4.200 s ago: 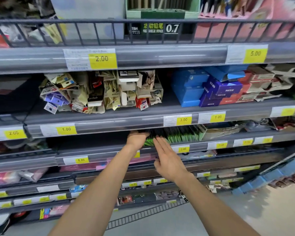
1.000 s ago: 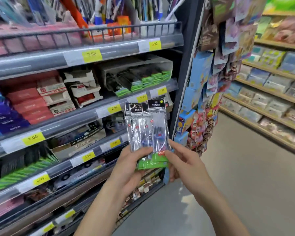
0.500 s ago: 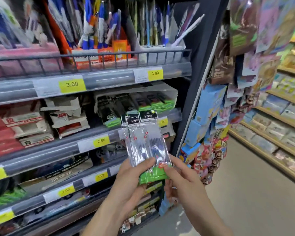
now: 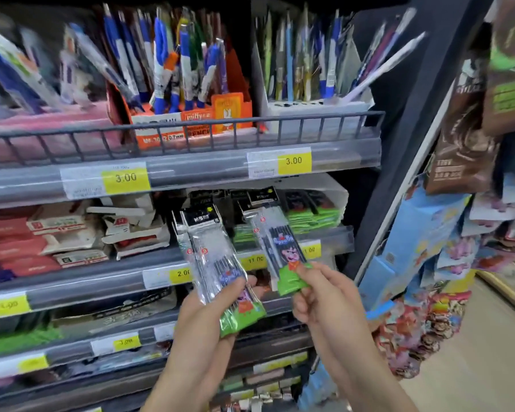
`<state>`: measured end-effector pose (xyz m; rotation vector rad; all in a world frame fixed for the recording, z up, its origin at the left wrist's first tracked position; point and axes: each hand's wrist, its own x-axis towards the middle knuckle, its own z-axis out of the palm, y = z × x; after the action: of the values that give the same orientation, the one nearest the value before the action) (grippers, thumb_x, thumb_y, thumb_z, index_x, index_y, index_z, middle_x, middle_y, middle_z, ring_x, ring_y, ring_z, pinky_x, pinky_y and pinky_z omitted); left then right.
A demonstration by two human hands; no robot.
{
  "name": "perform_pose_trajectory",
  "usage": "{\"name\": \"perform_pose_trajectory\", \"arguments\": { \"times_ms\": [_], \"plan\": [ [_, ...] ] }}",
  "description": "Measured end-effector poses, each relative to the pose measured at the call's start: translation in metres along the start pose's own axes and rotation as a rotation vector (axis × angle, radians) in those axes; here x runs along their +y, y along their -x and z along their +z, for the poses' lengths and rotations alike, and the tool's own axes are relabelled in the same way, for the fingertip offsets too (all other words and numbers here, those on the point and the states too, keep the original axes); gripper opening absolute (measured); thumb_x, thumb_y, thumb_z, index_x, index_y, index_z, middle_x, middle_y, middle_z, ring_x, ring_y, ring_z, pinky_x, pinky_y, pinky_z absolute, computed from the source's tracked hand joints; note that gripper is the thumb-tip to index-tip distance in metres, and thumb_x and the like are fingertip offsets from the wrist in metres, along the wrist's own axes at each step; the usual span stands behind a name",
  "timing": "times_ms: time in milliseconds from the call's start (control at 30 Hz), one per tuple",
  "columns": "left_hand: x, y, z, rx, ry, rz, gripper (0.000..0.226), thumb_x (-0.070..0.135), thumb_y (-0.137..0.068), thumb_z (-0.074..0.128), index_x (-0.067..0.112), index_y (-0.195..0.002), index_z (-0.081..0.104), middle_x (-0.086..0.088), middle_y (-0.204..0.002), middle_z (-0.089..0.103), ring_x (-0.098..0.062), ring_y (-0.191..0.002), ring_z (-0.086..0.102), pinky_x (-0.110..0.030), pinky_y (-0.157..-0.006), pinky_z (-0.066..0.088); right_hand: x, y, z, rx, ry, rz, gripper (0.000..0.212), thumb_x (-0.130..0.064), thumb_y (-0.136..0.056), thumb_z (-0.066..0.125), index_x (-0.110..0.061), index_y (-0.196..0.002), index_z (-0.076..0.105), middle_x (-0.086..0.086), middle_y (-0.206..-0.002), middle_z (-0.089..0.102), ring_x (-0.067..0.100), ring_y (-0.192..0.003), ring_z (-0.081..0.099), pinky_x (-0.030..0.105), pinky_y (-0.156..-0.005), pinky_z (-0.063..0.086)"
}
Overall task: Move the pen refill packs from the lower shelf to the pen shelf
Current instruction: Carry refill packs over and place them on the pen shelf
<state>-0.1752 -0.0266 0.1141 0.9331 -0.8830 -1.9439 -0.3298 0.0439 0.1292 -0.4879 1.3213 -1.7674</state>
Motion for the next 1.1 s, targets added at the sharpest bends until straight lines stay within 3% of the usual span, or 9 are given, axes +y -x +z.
{"name": "perform_pose_trajectory", "arguments": {
  "times_ms": [167,333,500,600,633,700,767,933,1100],
  "plan": [
    [0.008,-0.002,-0.013,0.104,0.015,0.029,0.085,0.032,-0.054,0.091,0.014,-0.133,0.064,-0.016,-0.115,0.080,-0.031,-0.109,0.077,-0.052,-0.103,0.052,-0.019,-0.036,0.004,0.035,-0.049,-0.016,0.016,-0.011,-0.097,0.063,-0.012,-0.083,0.071,-0.003,-0.059,0.038,0.014,-0.049,0.042,0.025,-0.044,0.033],
    [0.000,-0.004,-0.008,0.111,0.012,0.027,0.071,0.028,-0.061,0.086,0.014,-0.129,0.068,-0.018,-0.112,0.080,-0.029,-0.102,0.080,-0.045,-0.088,0.055,-0.023,-0.042,-0.011,0.018,0.047,-0.047,0.044,-0.011,-0.095,0.059,-0.026,-0.053,0.063,-0.002,-0.060,0.033,0.016,-0.051,0.039,0.028,-0.046,0.032],
    [-0.010,-0.004,0.009,0.050,-0.024,-0.008,0.069,0.026,-0.060,0.087,0.015,-0.125,0.067,-0.017,-0.109,0.081,-0.030,-0.100,0.080,-0.038,-0.072,0.065,-0.006,-0.027,-0.034,-0.022,0.124,-0.060,0.029,-0.008,-0.097,0.057,-0.013,-0.070,0.068,0.001,-0.060,0.045,0.016,-0.051,0.043,0.026,-0.044,0.035],
    [-0.016,-0.003,0.018,0.015,-0.078,-0.027,0.073,0.027,-0.062,0.087,0.017,-0.131,0.063,-0.017,-0.109,0.081,-0.028,-0.103,0.079,-0.049,-0.095,0.057,-0.004,-0.022,-0.042,-0.032,0.085,-0.043,0.024,-0.005,-0.098,0.056,-0.007,-0.080,0.072,-0.001,-0.059,0.049,0.014,-0.050,0.045,0.025,-0.044,0.037],
    [-0.018,-0.003,0.021,0.003,-0.090,-0.029,0.072,0.028,-0.063,0.086,0.017,-0.130,0.063,-0.017,-0.108,0.081,-0.028,-0.103,0.079,-0.048,-0.095,0.057,-0.005,-0.021,-0.043,-0.040,0.065,-0.036,0.028,-0.005,-0.097,0.056,-0.010,-0.075,0.072,-0.001,-0.058,0.049,0.014,-0.050,0.045,0.025,-0.045,0.038],
    [-0.021,-0.003,0.026,-0.028,-0.096,-0.029,0.066,0.027,-0.063,0.085,0.016,-0.125,0.067,-0.018,-0.107,0.081,-0.028,-0.100,0.080,-0.038,-0.076,0.064,-0.008,-0.022,-0.046,-0.055,0.005,-0.013,0.037,-0.004,-0.096,0.056,-0.018,-0.063,0.067,-0.001,-0.058,0.048,0.014,-0.051,0.045,0.025,-0.046,0.039],
    [-0.022,-0.003,0.029,-0.048,-0.089,-0.036,0.060,0.023,-0.065,0.084,0.015,-0.122,0.069,-0.019,-0.107,0.081,-0.029,-0.098,0.080,-0.031,-0.065,0.064,-0.012,-0.024,-0.048,-0.062,-0.078,0.007,0.033,-0.006,-0.094,0.060,-0.016,-0.063,0.063,0.001,-0.060,0.046,0.014,-0.052,0.045,0.025,-0.046,0.039],
    [-0.020,-0.001,0.028,-0.059,-0.093,-0.018,0.058,0.023,-0.067,0.084,0.013,-0.122,0.070,-0.020,-0.107,0.081,-0.030,-0.098,0.080,-0.030,-0.065,0.064,-0.023,-0.043,-0.047,0.015,-0.243,0.023,0.029,-0.006,-0.090,0.062,-0.015,-0.063,0.056,0.001,-0.061,0.044,0.013,-0.051,0.047,0.023,-0.043,0.041],
    [-0.020,0.000,0.027,-0.079,-0.100,-0.026,0.062,0.022,-0.063,0.085,0.010,-0.122,0.070,-0.021,-0.107,0.080,-0.031,-0.097,0.080,-0.031,-0.064,0.064,-0.038,-0.072,-0.042,0.140,-0.226,-0.036,0.014,-0.009,-0.092,0.063,-0.010,-0.081,0.055,0.002,-0.062,0.044,0.014,-0.051,0.051,0.023,-0.045,0.045]
  ]
}}
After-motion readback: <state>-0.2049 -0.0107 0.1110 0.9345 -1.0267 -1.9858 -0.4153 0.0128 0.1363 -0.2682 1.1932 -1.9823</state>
